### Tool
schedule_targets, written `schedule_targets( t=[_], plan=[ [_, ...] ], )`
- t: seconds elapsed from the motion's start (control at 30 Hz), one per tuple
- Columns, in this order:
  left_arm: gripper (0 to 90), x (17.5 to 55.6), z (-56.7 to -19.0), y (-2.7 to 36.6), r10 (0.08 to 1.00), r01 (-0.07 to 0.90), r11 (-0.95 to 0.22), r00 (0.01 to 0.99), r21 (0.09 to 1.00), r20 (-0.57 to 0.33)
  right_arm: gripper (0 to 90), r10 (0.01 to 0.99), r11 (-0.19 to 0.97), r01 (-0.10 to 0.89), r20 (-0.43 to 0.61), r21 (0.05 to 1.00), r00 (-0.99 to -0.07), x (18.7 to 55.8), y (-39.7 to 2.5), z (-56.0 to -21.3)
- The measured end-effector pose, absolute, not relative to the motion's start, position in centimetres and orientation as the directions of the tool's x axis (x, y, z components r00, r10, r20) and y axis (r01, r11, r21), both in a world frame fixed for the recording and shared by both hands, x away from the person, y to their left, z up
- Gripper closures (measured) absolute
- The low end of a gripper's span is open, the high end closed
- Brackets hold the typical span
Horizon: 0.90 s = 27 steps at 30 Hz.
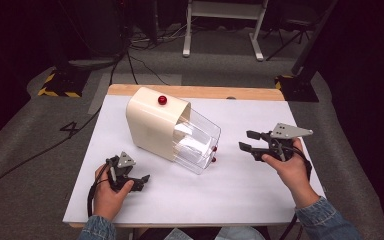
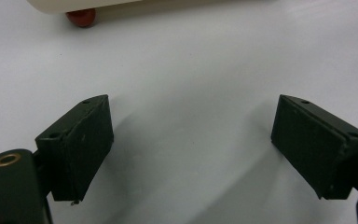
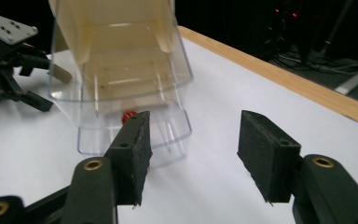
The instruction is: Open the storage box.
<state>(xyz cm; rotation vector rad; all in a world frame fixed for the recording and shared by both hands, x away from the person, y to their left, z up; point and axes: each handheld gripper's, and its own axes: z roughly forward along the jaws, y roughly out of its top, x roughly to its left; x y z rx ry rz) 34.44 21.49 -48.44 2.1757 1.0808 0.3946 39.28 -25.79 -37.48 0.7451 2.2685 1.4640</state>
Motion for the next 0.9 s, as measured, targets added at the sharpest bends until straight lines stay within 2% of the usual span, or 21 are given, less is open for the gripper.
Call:
schedule_targets(
  t=[0.3, 0.47, 0.67, 0.9],
  plan=[
    [13.0, 34.5, -48.4, 21.5, 0.791, 0.591, -0.433, 0.612, 0.681, -0.028, 43.5, 0.676, 0.337, 0.336, 0.023, 0.880, -0.737, 38.4, -30.2, -38.7],
    [12.9, 34.5, -48.4, 21.5, 0.791, 0.593, -0.432, 0.611, 0.680, -0.030, 38.7, 0.733, 0.339, 0.411, 0.037, 0.846, -0.679, 37.8, -33.0, -40.1],
    [12.9, 34.5, -48.4, 21.5, 0.791, 0.593, -0.432, 0.611, 0.680, -0.030, 34.1, 0.774, 0.397, 0.558, 0.061, 0.729, -0.630, 37.3, -36.8, -42.4],
    [12.9, 34.5, -48.4, 21.5, 0.791, 0.591, -0.433, 0.612, 0.681, -0.028, 29.9, 0.790, 0.398, 0.563, 0.041, 0.724, -0.611, 36.9, -38.6, -44.7]
  ],
)
